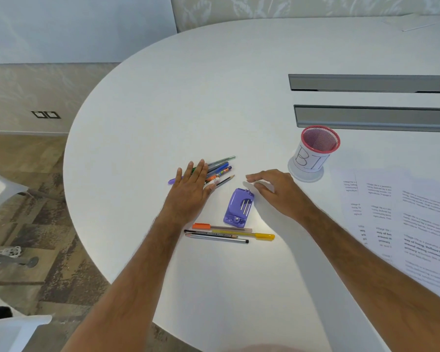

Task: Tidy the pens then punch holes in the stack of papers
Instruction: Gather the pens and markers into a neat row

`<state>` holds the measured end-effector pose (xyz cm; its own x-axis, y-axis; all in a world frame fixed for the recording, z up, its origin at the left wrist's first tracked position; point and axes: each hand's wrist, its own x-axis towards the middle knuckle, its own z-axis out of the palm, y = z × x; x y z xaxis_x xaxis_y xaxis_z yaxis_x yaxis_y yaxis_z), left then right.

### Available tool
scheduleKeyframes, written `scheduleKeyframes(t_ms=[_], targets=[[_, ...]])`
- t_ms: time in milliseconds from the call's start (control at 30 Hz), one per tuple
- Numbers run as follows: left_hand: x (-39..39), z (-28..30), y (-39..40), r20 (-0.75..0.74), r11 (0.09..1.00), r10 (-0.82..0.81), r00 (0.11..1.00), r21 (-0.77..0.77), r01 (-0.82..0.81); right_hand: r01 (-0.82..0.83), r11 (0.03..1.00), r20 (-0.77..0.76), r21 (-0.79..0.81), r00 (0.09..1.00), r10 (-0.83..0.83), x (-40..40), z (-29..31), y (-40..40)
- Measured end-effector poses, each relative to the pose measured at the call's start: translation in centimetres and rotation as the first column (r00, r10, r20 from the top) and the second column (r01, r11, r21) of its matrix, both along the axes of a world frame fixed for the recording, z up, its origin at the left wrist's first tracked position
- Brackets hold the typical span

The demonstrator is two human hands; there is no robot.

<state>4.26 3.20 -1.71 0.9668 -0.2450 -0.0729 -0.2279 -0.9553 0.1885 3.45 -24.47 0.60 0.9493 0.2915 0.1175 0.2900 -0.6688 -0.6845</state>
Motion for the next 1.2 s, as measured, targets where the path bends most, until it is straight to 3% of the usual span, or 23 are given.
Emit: scheduleKeyframes(t_ms=[267,467,667,867,1000,1200], targets=[[0.3,-0.1,0.6,-0.010,0.998,0.019,1.000,-0.063,-0.020,0.051,0.999,0.014,-0.016,0.999,-0.051,-3.4,-1.3,-0.5],[-1.9,1.1,-0.3,0.149,0.983,0.022,0.989,-0.184,0.006,0.022,0.997,-0.019,0.079,1.000,-0.021,-5.9,-1.6,-0.8],[-8.1,1.9,-0.9,0.414,0.929,0.072,0.907,-0.360,0.090,-0.093,0.995,-0.041,0.023,0.995,0.094,-8.1,-1.7,-0.9],[-11.3,0.6,-0.4,0.287,0.920,0.050,0.957,-0.385,0.068,-0.198,0.980,-0.024,-0.033,0.980,0.197,-9.0,-1.1,-0.1],[-12.5,-0.7,0.4,0.265,0.927,-0.058,0.962,-0.343,0.150,-0.246,0.967,-0.014,-0.070,0.969,0.246,-9.3,-1.2,0.1],[-13.0,-0.9,0.6,0.240,0.932,-0.088,0.967,-0.322,0.165,-0.292,0.953,-0.007,-0.077,0.956,0.292,-9.4,-1.6,0.7]])
